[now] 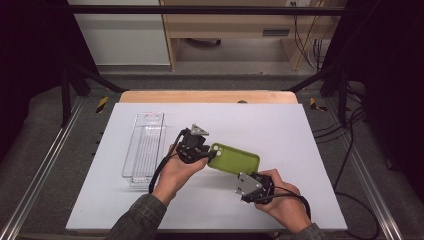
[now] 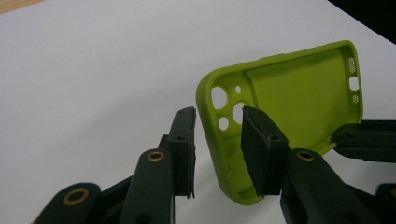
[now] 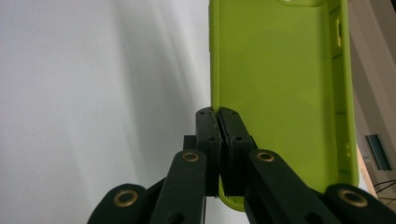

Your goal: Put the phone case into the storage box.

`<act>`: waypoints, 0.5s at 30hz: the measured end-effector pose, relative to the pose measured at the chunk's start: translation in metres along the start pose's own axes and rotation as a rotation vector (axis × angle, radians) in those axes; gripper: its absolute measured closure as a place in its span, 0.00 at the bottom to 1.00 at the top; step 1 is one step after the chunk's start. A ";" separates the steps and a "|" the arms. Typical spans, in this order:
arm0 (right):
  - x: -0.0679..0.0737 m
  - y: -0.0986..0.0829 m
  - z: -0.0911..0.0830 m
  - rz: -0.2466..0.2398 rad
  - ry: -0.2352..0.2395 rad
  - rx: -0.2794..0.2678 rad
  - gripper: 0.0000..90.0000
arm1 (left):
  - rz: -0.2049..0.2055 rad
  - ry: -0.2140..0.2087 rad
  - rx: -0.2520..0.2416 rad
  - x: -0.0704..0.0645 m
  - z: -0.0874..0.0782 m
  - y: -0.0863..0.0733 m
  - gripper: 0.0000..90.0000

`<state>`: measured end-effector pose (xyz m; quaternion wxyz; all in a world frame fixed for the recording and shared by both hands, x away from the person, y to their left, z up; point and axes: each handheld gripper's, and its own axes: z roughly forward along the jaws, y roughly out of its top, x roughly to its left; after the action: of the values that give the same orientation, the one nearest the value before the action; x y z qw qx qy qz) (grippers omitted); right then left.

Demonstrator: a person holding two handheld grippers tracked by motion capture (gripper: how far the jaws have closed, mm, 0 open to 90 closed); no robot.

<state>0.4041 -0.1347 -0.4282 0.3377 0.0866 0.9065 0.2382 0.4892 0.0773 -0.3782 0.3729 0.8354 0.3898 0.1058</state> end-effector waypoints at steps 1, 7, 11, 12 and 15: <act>0.000 0.000 0.000 0.000 0.000 0.000 0.98 | -0.003 -0.002 0.000 0.000 0.000 0.000 0.73; -0.001 0.000 0.000 -0.002 0.000 0.002 0.98 | -0.014 -0.006 0.007 0.000 0.001 -0.001 0.76; 0.001 0.002 -0.001 -0.003 0.001 0.003 0.98 | -0.021 -0.007 0.011 0.002 0.002 -0.003 0.78; 0.001 0.002 -0.001 -0.003 0.001 0.003 0.98 | -0.023 -0.005 0.012 0.003 0.002 -0.004 0.78; 0.002 0.004 0.000 -0.010 0.002 0.006 0.98 | -0.028 0.001 0.014 0.004 0.000 -0.005 0.80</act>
<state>0.4030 -0.1307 -0.4273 0.3377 0.0827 0.9080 0.2338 0.4896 0.0824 -0.3824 0.3684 0.8323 0.4024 0.0984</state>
